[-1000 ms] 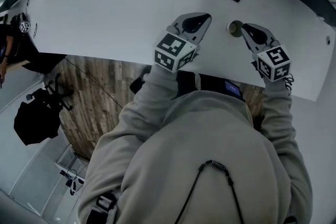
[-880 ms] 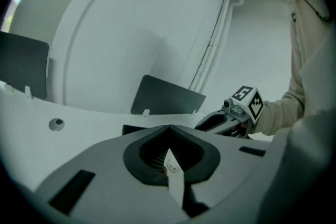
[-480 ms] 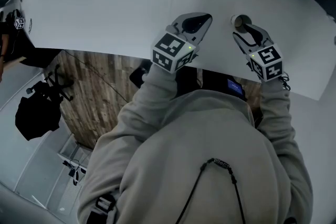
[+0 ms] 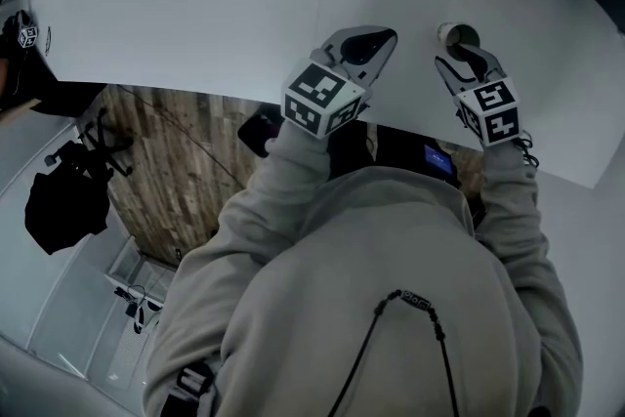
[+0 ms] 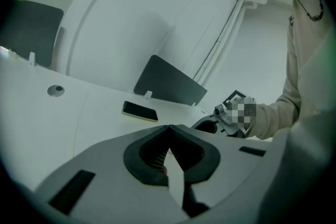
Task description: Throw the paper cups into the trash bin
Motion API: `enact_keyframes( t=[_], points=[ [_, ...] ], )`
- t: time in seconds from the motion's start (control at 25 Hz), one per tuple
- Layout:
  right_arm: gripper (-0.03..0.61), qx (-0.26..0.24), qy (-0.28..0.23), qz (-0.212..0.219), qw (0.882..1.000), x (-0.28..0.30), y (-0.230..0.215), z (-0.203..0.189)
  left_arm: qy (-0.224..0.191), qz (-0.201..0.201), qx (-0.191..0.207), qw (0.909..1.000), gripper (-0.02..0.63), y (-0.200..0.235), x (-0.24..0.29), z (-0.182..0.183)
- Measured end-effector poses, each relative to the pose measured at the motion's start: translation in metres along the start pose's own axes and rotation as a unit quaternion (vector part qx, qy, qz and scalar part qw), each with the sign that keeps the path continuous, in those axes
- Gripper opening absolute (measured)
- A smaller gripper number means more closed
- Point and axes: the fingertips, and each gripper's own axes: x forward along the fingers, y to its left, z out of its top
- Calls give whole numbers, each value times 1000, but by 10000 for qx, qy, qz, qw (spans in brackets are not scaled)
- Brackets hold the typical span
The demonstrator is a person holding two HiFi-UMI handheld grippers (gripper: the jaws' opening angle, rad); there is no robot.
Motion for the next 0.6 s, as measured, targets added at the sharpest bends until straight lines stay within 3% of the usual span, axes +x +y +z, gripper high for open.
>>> enact_keyframes(
  t=[0.28, 0.36, 0.4, 0.6],
  points=[
    [157, -54, 264, -188, 9995, 12, 0, 0, -34, 12, -160, 9999, -1, 4, -11, -8],
    [111, -74, 315, -273, 9991, 12, -4, -2, -78, 33, -198, 9998, -2, 7, -12, -7],
    [56, -100, 339, -323, 9989, 11, -5, -3, -96, 36, -202, 9997, -2, 8, -12, -6],
    [41, -176, 274, -468, 9984, 4, -9, 7, -120, 30, -215, 9997, -2, 8, -13, -4]
  ],
)
